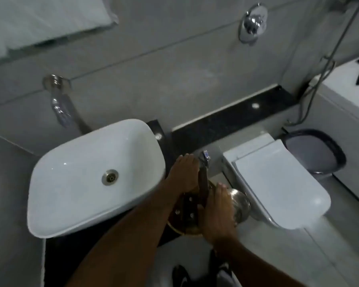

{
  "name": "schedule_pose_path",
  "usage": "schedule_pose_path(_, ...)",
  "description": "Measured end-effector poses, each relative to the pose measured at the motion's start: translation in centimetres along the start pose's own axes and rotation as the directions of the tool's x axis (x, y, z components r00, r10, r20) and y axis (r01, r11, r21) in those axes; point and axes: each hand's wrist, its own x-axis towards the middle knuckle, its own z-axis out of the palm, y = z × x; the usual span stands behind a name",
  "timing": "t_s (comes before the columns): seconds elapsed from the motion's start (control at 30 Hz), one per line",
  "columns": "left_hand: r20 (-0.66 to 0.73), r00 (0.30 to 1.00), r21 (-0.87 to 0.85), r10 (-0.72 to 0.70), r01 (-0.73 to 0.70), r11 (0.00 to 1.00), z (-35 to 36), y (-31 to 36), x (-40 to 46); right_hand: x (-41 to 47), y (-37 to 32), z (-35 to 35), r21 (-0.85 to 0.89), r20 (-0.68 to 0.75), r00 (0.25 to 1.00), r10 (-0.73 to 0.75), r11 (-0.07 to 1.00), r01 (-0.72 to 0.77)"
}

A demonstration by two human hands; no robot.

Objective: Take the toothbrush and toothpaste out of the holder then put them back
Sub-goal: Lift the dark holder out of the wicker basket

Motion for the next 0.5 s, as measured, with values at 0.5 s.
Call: schedule_pose_path(0.5,0.089,0.992,-0.244,-0.091,0.110,0.963,-10.1,-0.7,4.0,3.9,-3.8,-3.5,0.208,-0.105,0.971,0.217,0.959,-0.192)
